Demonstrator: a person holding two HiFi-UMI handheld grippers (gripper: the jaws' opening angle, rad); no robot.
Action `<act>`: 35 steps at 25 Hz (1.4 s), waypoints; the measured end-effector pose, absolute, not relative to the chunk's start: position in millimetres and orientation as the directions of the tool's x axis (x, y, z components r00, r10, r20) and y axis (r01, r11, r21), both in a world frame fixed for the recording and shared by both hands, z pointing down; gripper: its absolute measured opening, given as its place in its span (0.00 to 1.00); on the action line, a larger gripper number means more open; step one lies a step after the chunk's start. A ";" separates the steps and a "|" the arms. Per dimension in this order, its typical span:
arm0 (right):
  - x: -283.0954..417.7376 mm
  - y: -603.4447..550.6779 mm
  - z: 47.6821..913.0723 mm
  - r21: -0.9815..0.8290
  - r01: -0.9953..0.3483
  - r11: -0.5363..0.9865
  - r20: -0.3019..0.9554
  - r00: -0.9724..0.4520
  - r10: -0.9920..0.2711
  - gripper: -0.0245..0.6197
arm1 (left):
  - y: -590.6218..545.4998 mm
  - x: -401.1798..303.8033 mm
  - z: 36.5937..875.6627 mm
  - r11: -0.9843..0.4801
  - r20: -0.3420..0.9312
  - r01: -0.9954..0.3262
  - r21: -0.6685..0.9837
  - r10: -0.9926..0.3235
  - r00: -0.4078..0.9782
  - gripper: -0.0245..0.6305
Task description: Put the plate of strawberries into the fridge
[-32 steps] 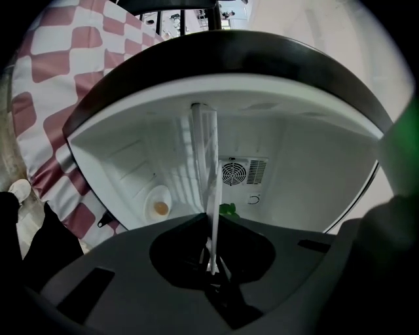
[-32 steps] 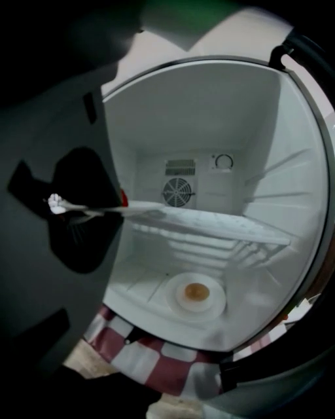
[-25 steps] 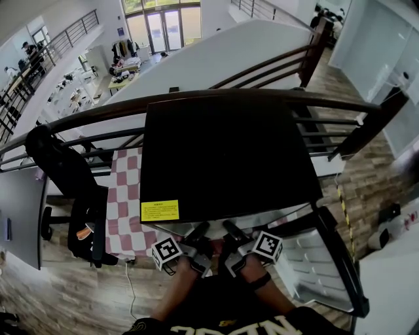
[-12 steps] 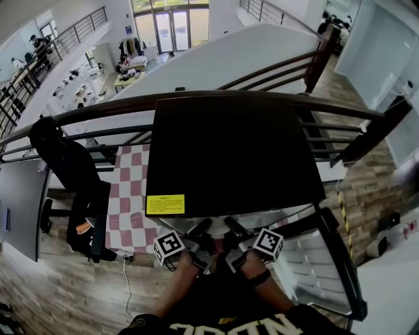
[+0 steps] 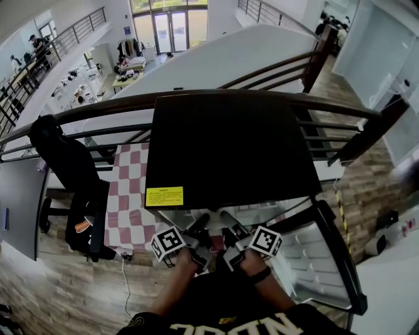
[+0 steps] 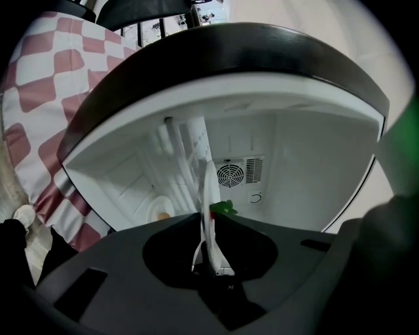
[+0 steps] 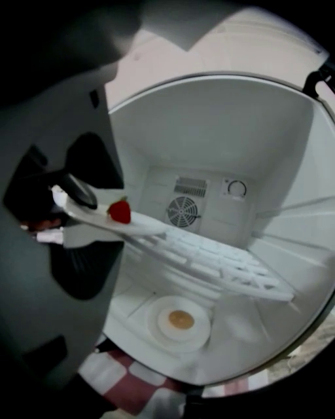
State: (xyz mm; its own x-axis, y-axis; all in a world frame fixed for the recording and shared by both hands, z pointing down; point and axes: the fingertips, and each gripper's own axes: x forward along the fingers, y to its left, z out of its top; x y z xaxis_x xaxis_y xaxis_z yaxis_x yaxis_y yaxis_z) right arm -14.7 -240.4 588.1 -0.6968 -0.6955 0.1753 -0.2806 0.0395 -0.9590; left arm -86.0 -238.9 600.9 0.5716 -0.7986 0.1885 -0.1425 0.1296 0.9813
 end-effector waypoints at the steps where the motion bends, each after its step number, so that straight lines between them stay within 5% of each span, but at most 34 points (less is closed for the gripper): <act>1: -15.1 -240.0 584.9 -0.957 -0.282 0.063 0.160 -0.697 -0.699 0.42 | -237.8 -86.5 599.8 0.126 0.186 -0.143 0.982 -0.798 0.573 0.17; 5: -14.7 -233.0 580.8 -0.950 -0.298 0.096 0.147 -0.694 -0.705 0.44 | -230.0 -85.6 597.0 0.105 0.170 -0.143 0.984 -0.788 0.591 0.29; 19: 5.4 -203.8 584.4 -0.902 -0.408 0.143 0.166 -0.632 -0.757 0.44 | -197.6 -95.2 594.8 -0.058 0.217 -0.414 0.908 -0.781 0.586 0.32; 28: 11.1 -190.9 579.5 -0.541 -0.769 0.340 0.269 -0.541 -0.797 0.44 | -184.8 -102.2 598.0 -0.225 0.295 -0.762 0.608 -0.826 0.480 0.32; 35: 0.8 -187.9 568.6 -0.189 -0.881 0.433 0.307 -0.472 -0.827 0.42 | -188.7 -102.9 584.0 -0.306 0.303 -0.908 0.285 -0.870 0.388 0.25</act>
